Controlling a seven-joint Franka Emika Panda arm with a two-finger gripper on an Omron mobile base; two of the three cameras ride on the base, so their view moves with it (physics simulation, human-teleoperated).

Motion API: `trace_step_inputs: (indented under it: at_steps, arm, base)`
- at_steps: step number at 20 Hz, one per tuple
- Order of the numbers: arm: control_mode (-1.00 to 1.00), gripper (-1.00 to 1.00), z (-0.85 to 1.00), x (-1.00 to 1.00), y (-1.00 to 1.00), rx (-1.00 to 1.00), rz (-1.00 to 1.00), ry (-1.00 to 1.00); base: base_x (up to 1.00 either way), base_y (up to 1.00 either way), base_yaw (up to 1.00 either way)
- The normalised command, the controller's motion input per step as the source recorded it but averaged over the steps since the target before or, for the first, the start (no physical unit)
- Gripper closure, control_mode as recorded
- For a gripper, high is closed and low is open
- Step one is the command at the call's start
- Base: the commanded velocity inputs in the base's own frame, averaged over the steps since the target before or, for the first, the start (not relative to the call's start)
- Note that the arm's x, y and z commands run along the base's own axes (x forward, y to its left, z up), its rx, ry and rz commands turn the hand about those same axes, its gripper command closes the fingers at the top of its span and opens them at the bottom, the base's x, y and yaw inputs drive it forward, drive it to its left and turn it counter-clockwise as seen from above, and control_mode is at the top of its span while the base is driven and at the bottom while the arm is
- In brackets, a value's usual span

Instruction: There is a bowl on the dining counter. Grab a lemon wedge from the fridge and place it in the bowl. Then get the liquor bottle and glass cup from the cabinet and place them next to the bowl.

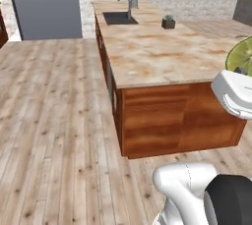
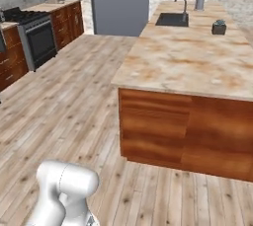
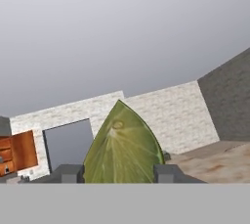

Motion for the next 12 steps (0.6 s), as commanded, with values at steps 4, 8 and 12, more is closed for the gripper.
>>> trace_step_inputs:
  at_steps: [4, 8, 12]
  arm:
    - [1.0, 1.0, 0.0, 0.0, 0.0, 0.0, 0.0, 0.0]
    - [1.0, 1.0, 0.0, 0.0, 0.0, 0.0, 0.0, 0.0]
    - [1.0, 1.0, 0.0, 0.0, 0.0, 0.0, 0.0, 0.0]
  base:
    - [-0.01, -1.0, 0.0]
    - [0.0, -1.0, 0.0]
    - [0.0, -1.0, 0.0]
